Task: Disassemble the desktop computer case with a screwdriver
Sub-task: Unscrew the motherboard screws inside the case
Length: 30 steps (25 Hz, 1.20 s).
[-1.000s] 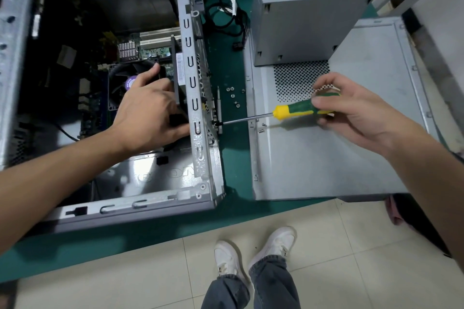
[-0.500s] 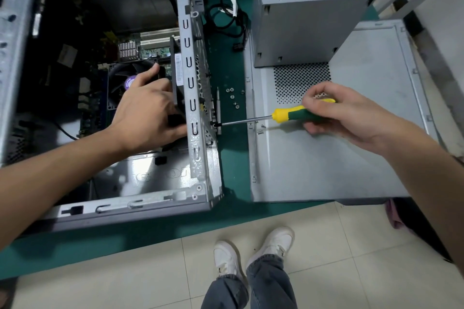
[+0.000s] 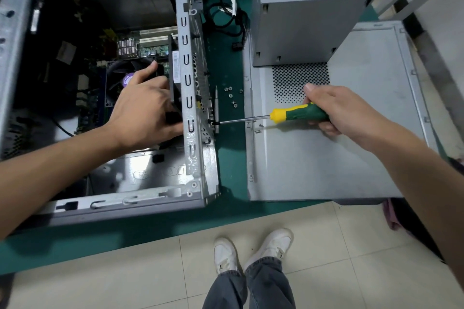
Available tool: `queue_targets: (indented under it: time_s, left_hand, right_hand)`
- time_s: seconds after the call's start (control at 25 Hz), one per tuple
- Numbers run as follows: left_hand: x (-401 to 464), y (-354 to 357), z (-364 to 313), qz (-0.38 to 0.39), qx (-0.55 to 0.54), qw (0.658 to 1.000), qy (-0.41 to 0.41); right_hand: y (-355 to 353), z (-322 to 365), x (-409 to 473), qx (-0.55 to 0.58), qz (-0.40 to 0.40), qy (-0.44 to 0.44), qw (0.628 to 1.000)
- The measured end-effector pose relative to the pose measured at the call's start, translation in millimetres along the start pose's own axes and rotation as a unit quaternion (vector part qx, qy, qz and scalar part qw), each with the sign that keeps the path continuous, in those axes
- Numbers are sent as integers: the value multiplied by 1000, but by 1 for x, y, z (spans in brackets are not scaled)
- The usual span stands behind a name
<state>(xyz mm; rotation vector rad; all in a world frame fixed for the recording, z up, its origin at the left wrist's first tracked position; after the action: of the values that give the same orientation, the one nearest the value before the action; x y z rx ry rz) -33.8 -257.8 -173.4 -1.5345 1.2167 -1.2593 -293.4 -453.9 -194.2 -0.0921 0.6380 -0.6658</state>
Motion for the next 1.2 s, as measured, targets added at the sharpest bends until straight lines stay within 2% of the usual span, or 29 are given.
queue_targets:
  time_s: [0.04,0.16,0.24,0.32,0.36,0.4,0.48,0.52,0.68,0.72,0.76,0.84,0.88,1.04,1.12,1.2]
  left_hand:
    - [0,-1,-1,-1,-2,1000,1]
    - [0,-2,-3,2,-4,1000,7]
    - [0,-2,-2,6,-5,1000,2]
    - [1,-1,0,17,-4,1000,-6]
    - [0,0,0,22,-4,1000,-9]
    - [0,0,1,23,-4,1000,-11]
    - [1,0,1,20,-3,1000,-14]
    - [1,0,2,19,-6,1000,-15]
    - [0,1,0,1,-2,1000,2]
    - [0,0,0,-5,-4,1000,8]
    - [0,0,-1,-9,-9,1000,11]
    - [0,1,0,-16,-12,1000,6]
    - [1,1,1,-15,-9,1000,2]
    - [0,1,-1,-17,2,1000,-1]
    - [2,1,-2,-6,0,1000,9]
    - [2,0,-1,-12,3,1000,15]
  right_hand:
    - [-1,0,1,54,-13,-25,998]
    - [-4,3,-6,271,47,-60,960]
    - [-3,0,-5,192,39,-20,980]
    - [-3,-4,-3,20,2,14,1000]
    - [-2,-3,-3,14,-5,-5,1000]
    - [-3,-5,-2,74,-13,-15,997]
    - [-5,-4,-6,219,28,-38,975]
    - [-3,-3,-9,251,44,-40,966]
    - [-3,-5,-5,58,-3,7,998]
    - [-2,-1,-5,75,-14,-21,997]
    - [-3,-3,-4,140,-12,-33,990]
    - [-5,-2,-6,267,31,-51,962]
    - [-2,-2,-8,287,46,-52,955]
    - [-1,-5,-7,84,9,11,996]
    - [-1,-4,-6,155,-1,-18,988]
    - [-5,-2,-9,254,26,-53,965]
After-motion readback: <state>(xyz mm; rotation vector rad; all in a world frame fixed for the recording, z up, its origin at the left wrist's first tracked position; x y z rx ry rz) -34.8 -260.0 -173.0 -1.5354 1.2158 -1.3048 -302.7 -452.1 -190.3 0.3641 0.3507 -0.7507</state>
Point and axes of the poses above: each hand's wrist, its own x-axis towards the middle knuckle, its own y-axis out of the palm, z = x × y, the point moved 3 cm from there along x, towards the middle knuckle, and after that the axes turned 1 degree about -y, right-handed, at the moved point
